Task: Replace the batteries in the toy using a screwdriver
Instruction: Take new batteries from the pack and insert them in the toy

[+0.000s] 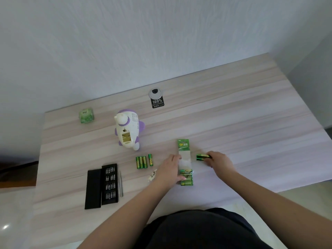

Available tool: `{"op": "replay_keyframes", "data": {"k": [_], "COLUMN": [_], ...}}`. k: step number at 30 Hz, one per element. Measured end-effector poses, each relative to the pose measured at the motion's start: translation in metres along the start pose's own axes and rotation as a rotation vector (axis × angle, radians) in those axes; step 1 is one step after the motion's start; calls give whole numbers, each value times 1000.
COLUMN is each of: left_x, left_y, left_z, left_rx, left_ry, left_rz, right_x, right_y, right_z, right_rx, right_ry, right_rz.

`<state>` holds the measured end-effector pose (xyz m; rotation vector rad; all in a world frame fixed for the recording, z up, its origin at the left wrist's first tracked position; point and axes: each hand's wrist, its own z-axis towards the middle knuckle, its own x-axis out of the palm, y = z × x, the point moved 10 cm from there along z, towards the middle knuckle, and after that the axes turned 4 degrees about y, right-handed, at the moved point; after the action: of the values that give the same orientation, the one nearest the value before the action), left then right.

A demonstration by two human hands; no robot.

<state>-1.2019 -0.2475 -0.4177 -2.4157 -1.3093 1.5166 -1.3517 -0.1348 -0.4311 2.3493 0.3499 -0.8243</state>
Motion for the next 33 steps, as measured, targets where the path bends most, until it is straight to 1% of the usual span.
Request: {"op": "replay_keyframes", "data": {"k": [2,5,8,11,14,16,21,24,26,28,33], "left_x": [-8,-24,-49,-88,-126,-148,-203,-230,-246,-259,-284], "left_y": [3,3,-9,-22,-13,-5,-5,-1,4,10,28], "left_z": [0,-2,-6,-22,-48,-67,-124,-161,-184,-201,-235], "left_rx": [-28,-64,6,110,104,119,250,316,367,409,493], "left_ry": [-49,-144,-210,-307,-487,-563,-692,-762,-817,-856,-953], "left_rz": [-69,-302,-586,-704,-798,-869,-854,-891,-891,-841,-685], "right_x": [-7,-9,-8,-9,-13,-16,-29,-41,-48,-50,-45], "right_y": [-5,4,38,79,123,149,215,255,278,297,327], "right_z": [-7,-17,-21,-29,-43,-53,-83,-107,-121,-132,-147], "right_rx": [40,19,-66,-157,-269,-348,-507,-624,-687,-725,-752], "right_ry": [-52,-82,-49,-16,42,71,81,72,40,5,-125], "right_rz": [288,626,832,1008,1115,1147,1199,1189,1141,1078,857]}}
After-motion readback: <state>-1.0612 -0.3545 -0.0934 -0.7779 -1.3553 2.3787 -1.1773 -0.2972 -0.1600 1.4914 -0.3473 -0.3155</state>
